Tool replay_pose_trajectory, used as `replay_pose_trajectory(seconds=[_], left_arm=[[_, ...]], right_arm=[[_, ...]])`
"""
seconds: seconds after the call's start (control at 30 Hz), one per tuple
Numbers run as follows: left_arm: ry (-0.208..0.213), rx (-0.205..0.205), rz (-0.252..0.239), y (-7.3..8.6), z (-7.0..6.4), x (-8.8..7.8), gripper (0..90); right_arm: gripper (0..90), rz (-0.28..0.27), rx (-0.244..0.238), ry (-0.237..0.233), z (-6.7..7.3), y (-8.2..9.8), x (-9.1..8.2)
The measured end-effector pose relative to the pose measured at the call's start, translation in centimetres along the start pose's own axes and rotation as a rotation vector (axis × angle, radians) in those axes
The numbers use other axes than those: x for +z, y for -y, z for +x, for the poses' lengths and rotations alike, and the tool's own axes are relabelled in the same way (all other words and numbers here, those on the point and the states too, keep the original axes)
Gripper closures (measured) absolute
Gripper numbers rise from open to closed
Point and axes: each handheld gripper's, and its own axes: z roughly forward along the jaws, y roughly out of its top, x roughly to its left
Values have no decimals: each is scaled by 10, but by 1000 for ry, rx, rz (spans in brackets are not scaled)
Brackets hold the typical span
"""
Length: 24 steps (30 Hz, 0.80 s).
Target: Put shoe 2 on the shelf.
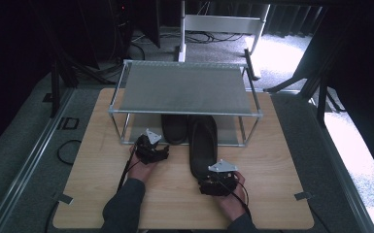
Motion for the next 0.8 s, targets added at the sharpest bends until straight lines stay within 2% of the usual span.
replay_pose_trajectory(seconds=[0.27,0.5,0.8], left_arm=[[1,1,0,0,0,0,288],[1,1,0,0,0,0,288],[1,0,-1,0,0,0,288]], right_arm=[[253,-8,-10,6,-9,-8,2],[270,-30,0,9,-18,-21,6],[299,-53,9,-6,-31,-34,14]])
